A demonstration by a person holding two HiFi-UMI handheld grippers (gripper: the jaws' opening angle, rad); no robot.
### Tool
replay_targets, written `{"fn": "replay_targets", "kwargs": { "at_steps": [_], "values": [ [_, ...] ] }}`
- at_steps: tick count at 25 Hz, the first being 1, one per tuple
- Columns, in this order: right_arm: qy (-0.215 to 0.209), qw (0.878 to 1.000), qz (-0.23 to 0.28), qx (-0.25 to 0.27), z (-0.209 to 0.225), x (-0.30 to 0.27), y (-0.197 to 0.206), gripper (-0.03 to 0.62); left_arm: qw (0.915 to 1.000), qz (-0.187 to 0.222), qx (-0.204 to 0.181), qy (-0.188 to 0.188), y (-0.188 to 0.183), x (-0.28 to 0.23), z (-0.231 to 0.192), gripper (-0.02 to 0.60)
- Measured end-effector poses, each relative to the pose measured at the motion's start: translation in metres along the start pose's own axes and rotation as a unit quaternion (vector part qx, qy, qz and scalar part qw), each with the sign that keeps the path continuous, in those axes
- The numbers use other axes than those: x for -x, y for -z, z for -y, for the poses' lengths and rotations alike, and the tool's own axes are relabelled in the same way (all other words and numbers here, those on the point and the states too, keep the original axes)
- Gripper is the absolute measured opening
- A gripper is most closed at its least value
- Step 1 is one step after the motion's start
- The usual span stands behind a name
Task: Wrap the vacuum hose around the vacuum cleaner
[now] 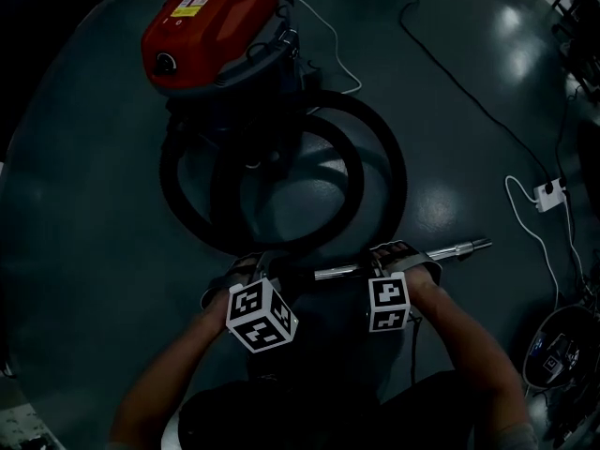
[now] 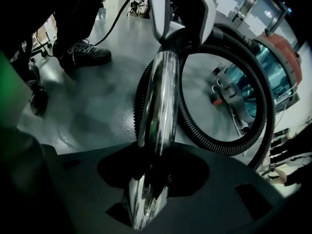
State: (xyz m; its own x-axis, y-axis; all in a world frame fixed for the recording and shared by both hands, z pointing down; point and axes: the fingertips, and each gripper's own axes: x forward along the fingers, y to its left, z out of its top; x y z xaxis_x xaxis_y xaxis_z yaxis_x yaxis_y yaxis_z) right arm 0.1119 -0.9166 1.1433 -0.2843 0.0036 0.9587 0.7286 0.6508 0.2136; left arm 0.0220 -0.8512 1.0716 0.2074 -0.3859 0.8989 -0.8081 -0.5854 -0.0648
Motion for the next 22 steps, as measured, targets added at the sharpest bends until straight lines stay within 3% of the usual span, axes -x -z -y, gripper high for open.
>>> {"fn": "replay_targets", "kwargs": {
  "at_steps": [6, 16, 22],
  "values": [
    [-0.011, 1.0, 0.009, -0.016, 0.003, -0.018, 0.0, 0.158, 0.9998, -0.016, -0.007, 0.011, 0.013, -0.022, -0.003, 0.219],
    [-0.1, 0.987, 0.073, -0.106, 0.001, -0.027, 0.001, 0.158, 0.9987, -0.032, -0.038, 0.011, 0.021, -0.047, -0.001, 0.173],
    [-0.073, 0.983, 0.099, -0.138, 0.006, -0.024, 0.005, 0.189, 0.9981, -0.044, -0.035, 0.026, 0.022, -0.051, -0.001, 0.172]
  ]
}}
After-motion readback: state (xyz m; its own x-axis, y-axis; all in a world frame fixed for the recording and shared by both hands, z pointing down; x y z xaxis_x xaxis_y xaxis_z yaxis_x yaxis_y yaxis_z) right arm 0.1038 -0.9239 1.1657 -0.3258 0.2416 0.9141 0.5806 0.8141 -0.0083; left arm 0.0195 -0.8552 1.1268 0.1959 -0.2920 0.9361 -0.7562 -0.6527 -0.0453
